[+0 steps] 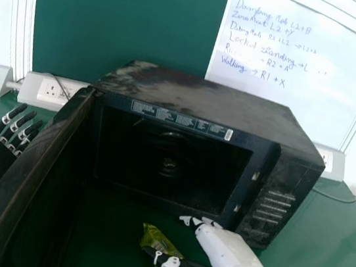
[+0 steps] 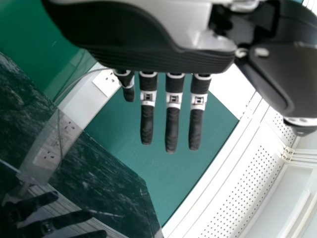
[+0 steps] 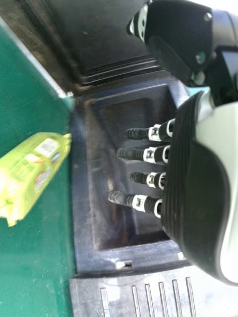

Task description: Put biscuit inside oven

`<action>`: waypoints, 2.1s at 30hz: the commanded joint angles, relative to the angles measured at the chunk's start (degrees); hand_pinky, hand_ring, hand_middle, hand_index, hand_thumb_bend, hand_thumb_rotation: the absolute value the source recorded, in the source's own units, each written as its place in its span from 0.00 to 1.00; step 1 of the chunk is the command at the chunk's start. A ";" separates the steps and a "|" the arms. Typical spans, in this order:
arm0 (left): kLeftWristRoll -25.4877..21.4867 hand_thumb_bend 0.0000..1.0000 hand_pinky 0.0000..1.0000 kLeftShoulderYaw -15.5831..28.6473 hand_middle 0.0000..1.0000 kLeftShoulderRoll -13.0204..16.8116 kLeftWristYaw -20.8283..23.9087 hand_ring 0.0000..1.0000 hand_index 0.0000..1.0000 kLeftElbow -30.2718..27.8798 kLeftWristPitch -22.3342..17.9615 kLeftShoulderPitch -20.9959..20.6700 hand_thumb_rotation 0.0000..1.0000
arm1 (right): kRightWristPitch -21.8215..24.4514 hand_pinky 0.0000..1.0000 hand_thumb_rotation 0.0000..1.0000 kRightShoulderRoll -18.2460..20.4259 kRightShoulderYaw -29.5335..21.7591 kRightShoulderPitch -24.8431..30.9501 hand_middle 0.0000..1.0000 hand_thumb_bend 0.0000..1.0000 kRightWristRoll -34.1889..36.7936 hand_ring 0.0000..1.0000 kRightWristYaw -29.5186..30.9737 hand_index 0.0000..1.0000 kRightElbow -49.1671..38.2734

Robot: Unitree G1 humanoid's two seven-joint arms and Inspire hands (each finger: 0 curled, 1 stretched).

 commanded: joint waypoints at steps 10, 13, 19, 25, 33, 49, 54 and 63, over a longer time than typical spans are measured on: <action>-0.64 0.91 0.74 0.41 0.68 0.24 -1.08 0.70 0.68 0.91 -0.55 -0.27 0.35 | -6.99 0.81 0.47 1.54 0.57 -2.61 0.89 0.96 -6.59 0.87 6.16 0.91 -0.09; -0.99 0.93 0.75 0.61 0.68 0.22 -1.21 0.70 0.67 1.17 -0.62 -0.34 0.35 | -8.58 0.81 0.39 2.45 1.21 -2.50 0.88 0.99 -8.97 0.87 6.69 0.90 -0.09; -1.19 0.93 0.76 0.77 0.69 0.54 -0.40 0.72 0.67 0.70 -0.01 -0.11 0.35 | -10.73 0.81 0.33 2.66 1.66 -2.74 0.87 1.00 -11.96 0.86 7.92 0.90 -0.08; -1.11 0.92 0.79 0.86 0.70 0.82 -1.62 0.73 0.70 1.28 -0.55 -0.06 0.36 | -12.22 0.83 0.25 4.27 3.19 -3.31 0.88 1.00 -16.39 0.87 9.38 0.91 1.15; -1.17 0.94 0.78 0.99 0.71 0.91 -1.67 0.74 0.70 1.24 -0.58 -0.10 0.35 | -14.50 0.83 0.22 5.70 4.90 -4.14 0.91 0.95 -19.90 0.89 11.57 0.92 3.35; -1.63 0.91 0.77 1.29 0.71 0.99 -2.27 0.73 0.70 0.89 -0.43 0.23 0.36 | -17.15 0.77 0.24 6.93 7.71 -3.90 0.87 0.99 -23.05 0.86 10.66 0.88 10.79; -1.80 0.90 0.78 1.37 0.71 1.14 -2.41 0.74 0.71 0.91 -0.48 0.26 0.37 | -17.70 0.77 0.23 6.21 8.39 -3.19 0.86 1.00 -22.81 0.85 8.70 0.88 12.70; -1.72 0.91 0.74 1.26 0.68 1.32 -1.67 0.70 0.68 0.83 -0.33 -0.24 0.37 | -18.20 0.71 0.22 4.39 9.69 -2.25 0.84 1.00 -22.60 0.80 6.15 0.86 15.25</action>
